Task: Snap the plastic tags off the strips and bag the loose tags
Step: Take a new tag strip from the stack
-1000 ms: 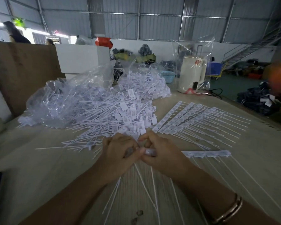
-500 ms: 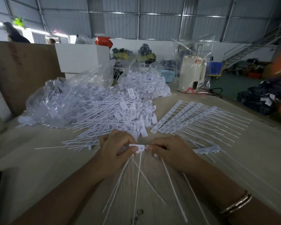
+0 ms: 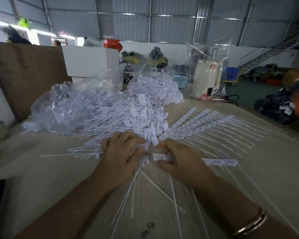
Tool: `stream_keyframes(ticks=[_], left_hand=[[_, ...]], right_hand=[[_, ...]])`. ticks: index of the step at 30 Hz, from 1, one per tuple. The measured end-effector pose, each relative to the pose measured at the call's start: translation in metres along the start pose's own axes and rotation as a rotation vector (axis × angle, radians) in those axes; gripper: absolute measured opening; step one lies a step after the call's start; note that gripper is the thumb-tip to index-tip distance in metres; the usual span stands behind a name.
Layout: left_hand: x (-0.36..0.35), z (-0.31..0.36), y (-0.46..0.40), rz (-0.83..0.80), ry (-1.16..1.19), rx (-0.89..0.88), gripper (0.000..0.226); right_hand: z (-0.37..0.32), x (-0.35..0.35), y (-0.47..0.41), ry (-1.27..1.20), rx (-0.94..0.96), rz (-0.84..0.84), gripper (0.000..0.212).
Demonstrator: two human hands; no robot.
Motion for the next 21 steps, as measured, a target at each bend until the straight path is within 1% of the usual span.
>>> stream_keyframes(ticks=[2,4,8,10,12,14,16,18,21], left_hand=[[-0.005,0.009,0.002,-0.044,0.067,-0.021,0.043],[-0.012,0.016,0.004,-0.108,0.063,-0.011,0.052],[-0.014,0.013,0.000,-0.160,0.082,0.064,0.058],[-0.012,0.005,0.000,-0.158,0.111,0.116,0.059],[-0.013,0.001,0.002,-0.188,0.149,0.127,0.053],[-0.018,0.002,0.005,-0.231,0.141,0.100,0.032],[-0.020,0.001,0.006,-0.244,0.129,0.082,0.021],[-0.018,-0.001,0.005,-0.241,0.151,0.073,0.020],[-0.015,-0.001,0.005,-0.244,0.146,0.010,0.020]], right_hand=[[-0.007,-0.005,-0.002,-0.014,0.057,0.031,0.032],[-0.009,-0.007,-0.002,-0.051,0.075,0.022,0.031],[0.005,0.008,0.001,-0.084,0.015,-0.034,0.029],[0.015,0.015,0.004,-0.009,-0.023,-0.079,0.026],[0.016,0.011,0.006,0.092,-0.019,-0.111,0.021],[0.013,0.005,0.004,0.157,0.010,-0.106,0.015],[0.009,0.003,0.002,0.209,0.064,-0.086,0.014],[0.008,0.005,0.002,0.263,0.088,-0.061,0.021],[0.008,0.001,0.004,0.268,0.089,-0.091,0.024]])
Point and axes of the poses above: each hand's wrist, its own y-axis away from the middle knuckle, its own x-axis out of the back of the hand, z = x × y, the point moved 4 cm from there along -y, towards the middle knuckle, and after that the axes turned 5 degrees about x, right-handed, at the moved point
